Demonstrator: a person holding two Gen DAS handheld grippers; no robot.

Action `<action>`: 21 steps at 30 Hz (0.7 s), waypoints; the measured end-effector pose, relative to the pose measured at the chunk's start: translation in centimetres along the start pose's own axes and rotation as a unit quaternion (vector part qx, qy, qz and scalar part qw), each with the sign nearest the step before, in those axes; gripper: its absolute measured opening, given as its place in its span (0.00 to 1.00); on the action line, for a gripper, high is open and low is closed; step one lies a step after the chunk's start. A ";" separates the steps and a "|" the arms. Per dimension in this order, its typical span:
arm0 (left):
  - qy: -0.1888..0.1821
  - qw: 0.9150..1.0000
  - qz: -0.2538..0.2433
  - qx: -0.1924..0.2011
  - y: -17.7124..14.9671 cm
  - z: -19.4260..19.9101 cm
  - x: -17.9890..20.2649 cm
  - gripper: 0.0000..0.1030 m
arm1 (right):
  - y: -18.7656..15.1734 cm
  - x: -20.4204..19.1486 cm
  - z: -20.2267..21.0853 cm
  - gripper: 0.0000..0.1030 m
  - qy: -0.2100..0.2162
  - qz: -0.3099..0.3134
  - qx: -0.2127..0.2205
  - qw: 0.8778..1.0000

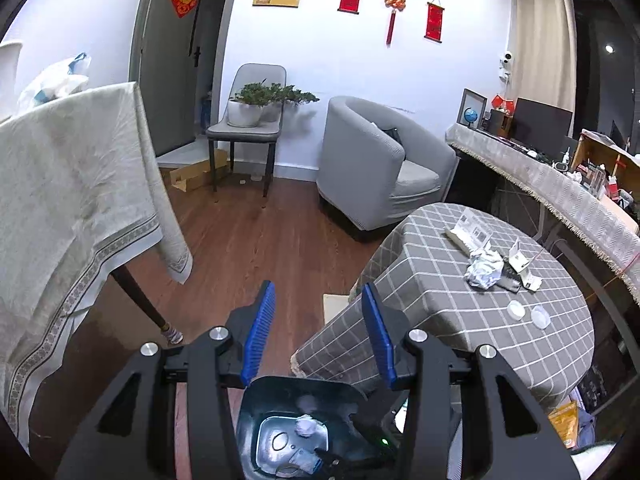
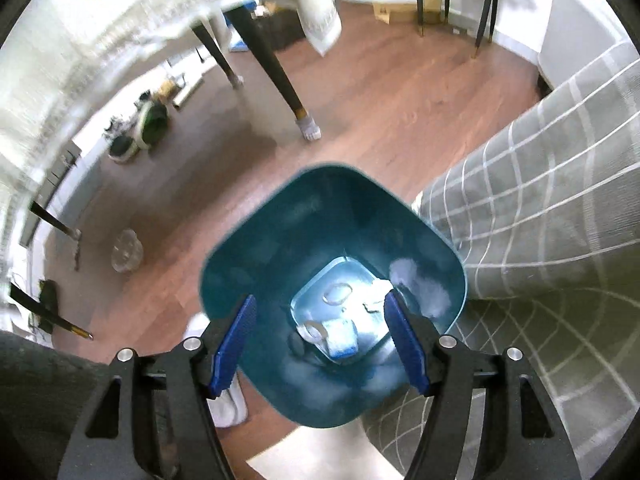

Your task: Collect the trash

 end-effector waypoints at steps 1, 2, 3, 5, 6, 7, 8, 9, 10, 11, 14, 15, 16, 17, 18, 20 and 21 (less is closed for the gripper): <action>-0.001 1.000 -0.001 0.001 0.1 0.0 0.3 0.48 | 0.3 -0.1 1.1 0.66 0.001 0.002 0.012 1.000; -0.002 1.000 -0.002 0.003 0.3 0.0 0.7 0.48 | 0.6 -0.1 1.8 0.66 0.002 0.004 0.020 1.000; -0.003 1.000 -0.002 0.005 0.5 0.0 1.1 0.48 | 0.9 -0.3 2.6 0.66 0.002 0.007 0.029 1.000; -0.004 1.000 -0.005 0.010 0.9 0.0 1.9 0.48 | 1.4 -0.5 4.6 0.66 0.003 0.014 0.055 0.998; -0.004 1.000 -0.007 0.011 1.0 0.0 2.1 0.49 | 1.7 -0.7 5.5 0.66 0.004 0.018 0.066 0.998; -0.004 1.000 -0.010 0.013 1.2 0.0 2.5 0.50 | 2.2 -0.8 6.8 0.66 0.004 0.023 0.082 0.996; -0.003 1.000 -0.012 0.015 1.3 0.0 2.7 0.51 | 2.4 -0.7 7.6 0.66 0.003 0.026 0.092 0.995; -0.002 1.000 -0.013 0.016 1.4 0.0 2.9 0.52 | 2.6 -0.6 8.7 0.66 0.001 0.029 0.104 0.994; -0.001 1.000 -0.014 0.017 1.5 -0.1 3.2 0.53 | 2.8 -0.4 9.6 0.66 0.000 0.031 0.115 0.993; -0.001 1.000 -0.014 0.017 1.5 -0.3 3.4 0.54 | 3.0 -0.1 10.6 0.66 -0.004 0.033 0.127 0.991; 0.000 1.000 -0.015 0.017 1.5 -0.7 4.2 0.56 | 3.2 0.8 13.1 0.65 -0.013 0.036 0.154 0.987; 0.000 1.000 -0.017 0.016 1.5 -0.8 4.4 0.57 | 3.3 1.1 13.8 0.65 -0.018 0.035 0.164 0.986; 0.001 1.000 -0.020 0.016 1.4 -1.1 4.9 0.59 | 3.3 1.3 14.3 0.65 -0.021 0.035 0.170 0.985; 0.000 1.000 -0.023 0.016 1.4 -1.2 5.2 0.59 | 3.3 1.8 14.9 0.65 -0.027 0.034 0.176 0.983; 0.000 1.000 -0.024 0.015 1.3 -1.4 5.5 0.60 | 3.2 2.4 15.4 0.65 -0.034 0.033 0.180 0.982; -0.003 1.000 -0.025 0.014 1.2 -1.6 6.2 0.61 | 2.9 3.7 16.3 0.65 -0.046 0.027 0.188 0.981; -0.005 1.000 -0.025 0.013 1.2 -1.9 6.6 0.63 | 2.7 4.4 16.7 0.65 -0.051 0.023 0.191 0.980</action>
Point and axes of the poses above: each gripper's, at about its wrist camera, not at the fingertips, and z roughly against the way its jaws point, x to its right, y to its top, the point moved 10 cm from there along -z, roughly the way its jaws point, and after that the axes turned 6 degrees about z, right-handed, at the moved point
